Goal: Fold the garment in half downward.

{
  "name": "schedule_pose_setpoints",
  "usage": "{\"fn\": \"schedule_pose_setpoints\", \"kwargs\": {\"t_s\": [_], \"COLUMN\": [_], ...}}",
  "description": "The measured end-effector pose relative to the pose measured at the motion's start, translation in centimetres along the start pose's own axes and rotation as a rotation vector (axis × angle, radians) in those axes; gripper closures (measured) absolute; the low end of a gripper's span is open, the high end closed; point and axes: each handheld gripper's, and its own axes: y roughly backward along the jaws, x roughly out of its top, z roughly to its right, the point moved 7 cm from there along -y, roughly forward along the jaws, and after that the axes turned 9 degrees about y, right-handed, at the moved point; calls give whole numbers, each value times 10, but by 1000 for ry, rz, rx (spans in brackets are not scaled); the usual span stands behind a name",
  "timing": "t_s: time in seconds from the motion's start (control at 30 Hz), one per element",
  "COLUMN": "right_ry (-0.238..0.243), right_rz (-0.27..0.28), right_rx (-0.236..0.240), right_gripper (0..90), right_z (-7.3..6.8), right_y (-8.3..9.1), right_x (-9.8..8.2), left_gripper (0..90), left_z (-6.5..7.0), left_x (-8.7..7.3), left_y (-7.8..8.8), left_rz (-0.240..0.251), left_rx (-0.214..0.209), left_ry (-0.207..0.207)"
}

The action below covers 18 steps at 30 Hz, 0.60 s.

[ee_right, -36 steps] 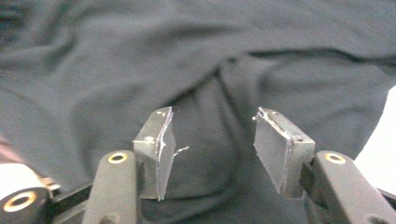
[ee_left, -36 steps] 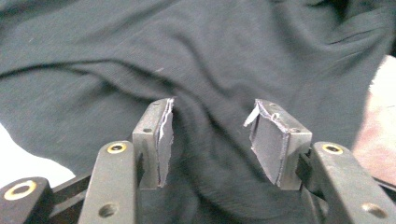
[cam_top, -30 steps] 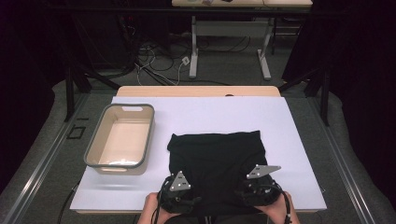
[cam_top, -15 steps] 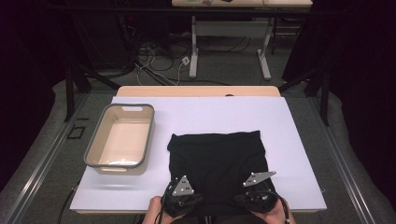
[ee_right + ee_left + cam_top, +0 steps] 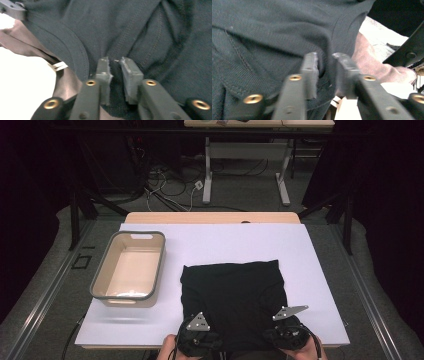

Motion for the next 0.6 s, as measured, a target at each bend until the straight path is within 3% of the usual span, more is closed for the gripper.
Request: {"fn": "schedule_pose_setpoints", "kwargs": {"t_s": [0.07,0.1,0.23,0.3,0.37,0.5,0.57,0.6], "right_ry": [8,1,7,21,24,35,40,30], "right_rz": [6,39,104,143,142,132,103,94], "right_rx": [-12,-22,-59,-106,-150,-246,-268,-257], "right_gripper": [544,510,461,465,479,507,530,538], "right_z": [1,2,7,14,21,38,45,48], "right_y": [2,4,13,16,18,14,9,5], "right_x": [2,5,13,19,23,32,35,36], "left_gripper": [474,452,428,435,444,520,614,663], "left_z": [-1,-2,-10,-16,-24,-40,-47,-49], "left_x": [4,5,10,13,15,14,12,12], "left_y": [5,8,14,16,17,15,13,13], "left_rz": [22,29,66,76,80,70,75,81], "left_rx": [19,25,59,101,154,211,218,207], "left_ry": [2,2,17,15,4,24,33,40]}}
